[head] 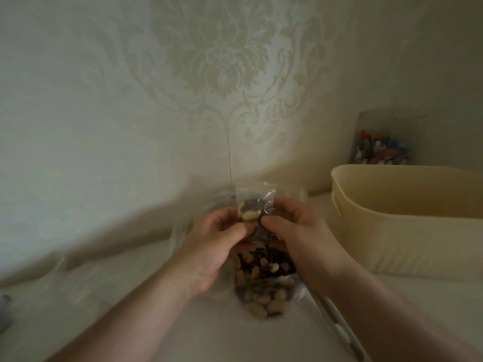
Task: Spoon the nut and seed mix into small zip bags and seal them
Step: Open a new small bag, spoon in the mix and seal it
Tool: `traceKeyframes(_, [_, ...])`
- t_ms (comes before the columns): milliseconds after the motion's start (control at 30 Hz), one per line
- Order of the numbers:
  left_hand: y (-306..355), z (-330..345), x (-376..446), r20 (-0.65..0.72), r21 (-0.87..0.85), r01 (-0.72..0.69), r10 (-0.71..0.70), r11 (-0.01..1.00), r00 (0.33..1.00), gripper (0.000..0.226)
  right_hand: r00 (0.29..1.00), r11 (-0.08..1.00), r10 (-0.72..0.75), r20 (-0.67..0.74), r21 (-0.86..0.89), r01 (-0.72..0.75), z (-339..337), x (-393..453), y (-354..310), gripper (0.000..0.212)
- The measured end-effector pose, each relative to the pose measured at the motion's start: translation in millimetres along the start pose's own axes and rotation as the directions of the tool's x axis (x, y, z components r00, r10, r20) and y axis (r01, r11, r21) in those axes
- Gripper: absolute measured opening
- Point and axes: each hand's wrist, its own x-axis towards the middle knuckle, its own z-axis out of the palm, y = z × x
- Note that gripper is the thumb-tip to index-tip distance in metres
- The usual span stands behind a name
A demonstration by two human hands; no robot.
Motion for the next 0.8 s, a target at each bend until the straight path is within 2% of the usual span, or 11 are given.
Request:
traceKeyframes(133, [-4, 0, -9, 0.015, 0.091, 0.024, -0.026, 0.996, 1.0, 0.024, 0.996, 0.997, -0.045, 0.075, -0.054, 0.049, 2, -7, -5, 0.018])
traceKeyframes(333, [-6, -1, -12, 0.074, -0.008, -0.026, 0.027, 1.0, 0.997, 0.05, 0.991, 0.992, -0.113, 0.073, -0.054, 0.117, 1, -9, -4, 0.02])
traceKeyframes(533, [-6, 1, -13, -0.004, -0.01, -0.143, 0.143, 0.99, 0.99, 0.036, 0.987, 0.988, -0.086, 0.132, 0.143, 0.067, -1, -8, 0, 0.03])
traceKeyframes(633, [-5, 0, -13, 0.017, -0.031, -0.168, 0.168, 0.985, 0.986, 0.028, 0.99, 0.994, -0.078, 0.115, 0.087, 0.069, -2, -7, 2, 0.025])
traceKeyframes(800, [-6, 1, -13, 0.049, -0.072, -0.14, 0.144, 0.988, 0.988, 0.034, 0.992, 0.996, -0.077, 0.1, 0.043, 0.073, -1, -8, 5, 0.028])
